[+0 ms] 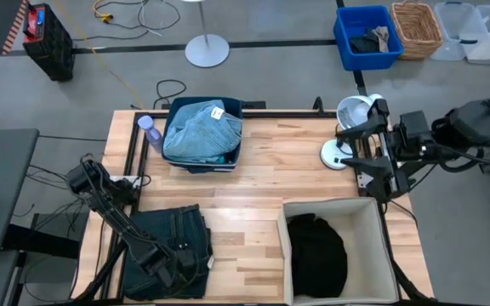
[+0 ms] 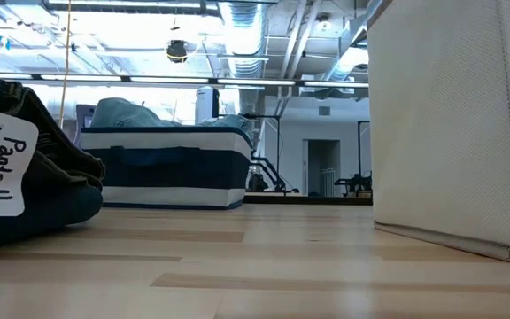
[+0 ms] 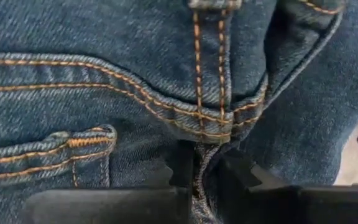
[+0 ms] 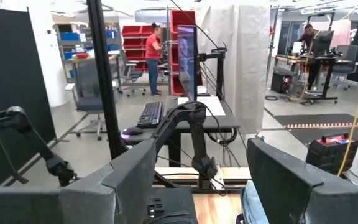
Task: Sort clothes
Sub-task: Put the black pants into the white laundry organizer
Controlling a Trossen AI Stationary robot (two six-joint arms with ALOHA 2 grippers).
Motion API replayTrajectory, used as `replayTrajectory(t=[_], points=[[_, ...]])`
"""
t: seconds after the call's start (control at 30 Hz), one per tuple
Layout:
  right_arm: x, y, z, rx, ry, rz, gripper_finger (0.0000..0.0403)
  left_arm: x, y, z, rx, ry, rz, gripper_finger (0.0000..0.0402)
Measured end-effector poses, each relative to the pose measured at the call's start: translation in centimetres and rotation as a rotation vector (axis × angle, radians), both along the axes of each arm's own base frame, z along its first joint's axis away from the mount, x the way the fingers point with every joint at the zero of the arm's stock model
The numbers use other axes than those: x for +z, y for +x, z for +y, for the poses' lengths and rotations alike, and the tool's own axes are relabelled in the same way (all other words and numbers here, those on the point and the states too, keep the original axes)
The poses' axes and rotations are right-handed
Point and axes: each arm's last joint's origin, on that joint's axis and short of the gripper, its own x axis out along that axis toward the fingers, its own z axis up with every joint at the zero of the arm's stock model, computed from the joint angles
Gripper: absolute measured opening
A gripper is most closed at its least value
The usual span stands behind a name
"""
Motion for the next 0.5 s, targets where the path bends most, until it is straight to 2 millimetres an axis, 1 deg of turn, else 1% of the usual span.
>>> replayTrajectory(t=[0.13, 0.2, 0.27, 0.37, 0.5], points=[[0.0, 0.0, -0.1, -0.004, 0.004, 0.004, 0.0270, 0.5, 0.4, 0.0, -0.041, 0.010, -0.001, 0.0030], [0.0, 0.0, -0.1, -0.004, 0.016, 0.001, 0.0270, 1.4, 0.7, -0.2, -0.038, 0.036, -0.011, 0.0030], [0.0, 0.1, -0.2, -0.027, 0.024, 0.000, 0.0270, 3.2, 1.0, -0.5, -0.038, 0.077, -0.070, 0.0030], [0.1, 0.1, -0.5, -0.052, 0.039, -0.005, 0.0270, 6.3, 1.2, -0.2, -0.056, 0.195, -0.162, 0.0028], [0.0, 0.4, -0.8, -0.079, 0.061, -0.004, 0.0270, 10.9, 1.9, -0.1, -0.056, 0.219, -0.297, 0.0026]])
